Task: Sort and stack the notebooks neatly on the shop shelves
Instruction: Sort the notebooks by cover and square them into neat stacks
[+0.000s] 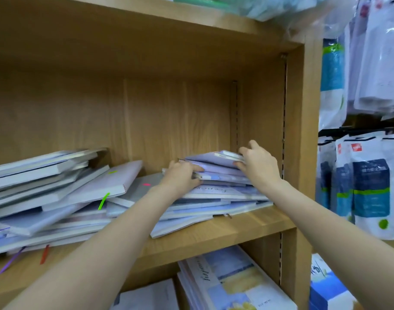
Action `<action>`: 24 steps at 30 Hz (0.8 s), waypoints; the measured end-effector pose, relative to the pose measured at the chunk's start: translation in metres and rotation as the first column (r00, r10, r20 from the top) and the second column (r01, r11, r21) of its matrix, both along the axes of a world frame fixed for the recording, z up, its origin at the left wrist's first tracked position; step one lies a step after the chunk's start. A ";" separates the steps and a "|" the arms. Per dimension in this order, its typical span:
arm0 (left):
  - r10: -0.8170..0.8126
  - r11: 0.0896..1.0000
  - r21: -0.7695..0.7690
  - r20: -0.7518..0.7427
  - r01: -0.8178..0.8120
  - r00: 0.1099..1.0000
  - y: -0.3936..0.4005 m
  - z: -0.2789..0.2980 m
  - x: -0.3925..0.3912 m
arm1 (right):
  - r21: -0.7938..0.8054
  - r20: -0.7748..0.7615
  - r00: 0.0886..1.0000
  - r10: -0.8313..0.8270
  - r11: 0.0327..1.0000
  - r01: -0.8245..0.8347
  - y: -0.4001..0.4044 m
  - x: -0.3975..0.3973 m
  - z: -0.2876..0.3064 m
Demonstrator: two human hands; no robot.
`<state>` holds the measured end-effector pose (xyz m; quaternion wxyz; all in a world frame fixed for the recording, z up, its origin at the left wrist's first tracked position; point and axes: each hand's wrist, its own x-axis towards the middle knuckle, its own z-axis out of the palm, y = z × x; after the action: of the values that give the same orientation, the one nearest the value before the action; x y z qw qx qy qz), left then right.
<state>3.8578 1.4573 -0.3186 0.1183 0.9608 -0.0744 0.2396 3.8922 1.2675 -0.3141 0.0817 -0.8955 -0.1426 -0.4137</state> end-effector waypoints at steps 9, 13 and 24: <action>0.122 0.937 -0.334 0.049 -0.099 0.991 0.012 0.026 0.011 | 0.128 -0.049 0.979 0.198 0.973 -0.190 -0.012 0.001 -0.003; 0.089 0.943 -0.320 -0.021 -0.091 0.996 0.022 0.021 0.000 | 0.151 -0.170 0.914 0.369 0.926 -0.346 -0.023 -0.015 -0.020; -0.070 0.980 0.170 -0.198 0.105 0.978 0.042 0.023 -0.054 | -0.212 -0.152 0.940 0.305 0.919 -0.332 0.030 -0.036 -0.049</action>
<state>3.8036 1.4996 -0.2961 0.0485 0.9818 -0.1263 0.1333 3.8560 1.2971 -0.3632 0.0497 -0.8861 -0.3294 -0.3223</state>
